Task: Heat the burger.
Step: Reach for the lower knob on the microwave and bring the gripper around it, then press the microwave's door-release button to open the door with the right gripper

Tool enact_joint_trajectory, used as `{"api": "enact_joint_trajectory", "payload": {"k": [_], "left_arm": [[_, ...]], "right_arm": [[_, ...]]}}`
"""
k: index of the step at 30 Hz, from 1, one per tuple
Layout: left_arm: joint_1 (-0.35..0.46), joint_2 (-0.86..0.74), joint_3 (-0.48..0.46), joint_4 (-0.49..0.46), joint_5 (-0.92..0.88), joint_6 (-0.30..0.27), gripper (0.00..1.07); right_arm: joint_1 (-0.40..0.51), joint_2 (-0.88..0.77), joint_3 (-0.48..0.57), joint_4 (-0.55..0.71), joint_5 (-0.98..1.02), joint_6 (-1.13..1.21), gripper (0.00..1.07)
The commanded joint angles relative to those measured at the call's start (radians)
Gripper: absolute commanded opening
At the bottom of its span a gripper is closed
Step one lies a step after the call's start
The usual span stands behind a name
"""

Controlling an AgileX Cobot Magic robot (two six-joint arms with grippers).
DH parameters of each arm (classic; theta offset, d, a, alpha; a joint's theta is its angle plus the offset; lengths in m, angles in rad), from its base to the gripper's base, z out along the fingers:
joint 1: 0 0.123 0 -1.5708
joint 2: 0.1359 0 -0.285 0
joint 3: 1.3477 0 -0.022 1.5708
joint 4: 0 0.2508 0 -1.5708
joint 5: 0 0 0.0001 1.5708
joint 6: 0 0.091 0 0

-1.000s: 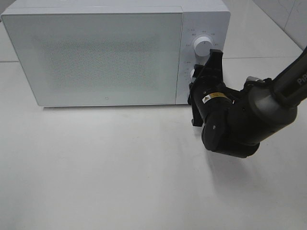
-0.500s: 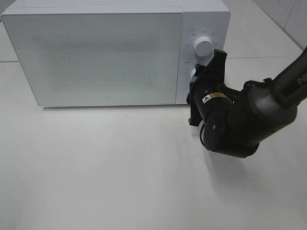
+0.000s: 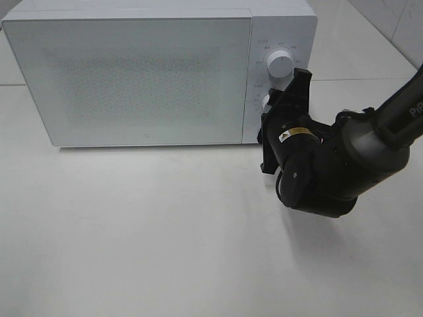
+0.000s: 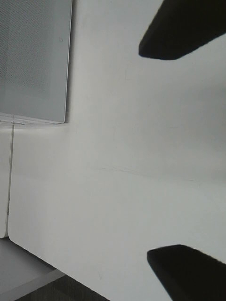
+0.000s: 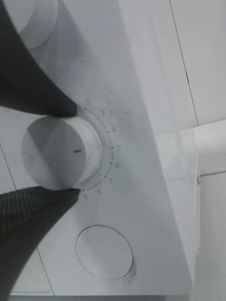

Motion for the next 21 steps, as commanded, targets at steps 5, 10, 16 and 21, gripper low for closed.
{"api": "enact_joint_trajectory", "payload": {"k": [5, 10, 16, 21], "left_arm": [[0.005, -0.017, 0.000, 0.000, -0.015, -0.005, 1.01], [0.005, -0.017, 0.000, 0.000, -0.015, -0.005, 1.01], [0.005, -0.017, 0.000, 0.000, -0.015, -0.005, 1.01], [0.005, -0.017, 0.000, 0.000, -0.015, -0.005, 1.01]], "right_arm": [[0.000, -0.033, 0.008, 0.048, -0.204, -0.124, 0.66], [0.000, -0.053, 0.047, -0.044, -0.086, -0.150, 0.77], [0.000, -0.076, 0.096, -0.134, 0.004, -0.181, 0.75], [0.000, -0.127, 0.162, -0.147, 0.050, -0.299, 0.75]]}}
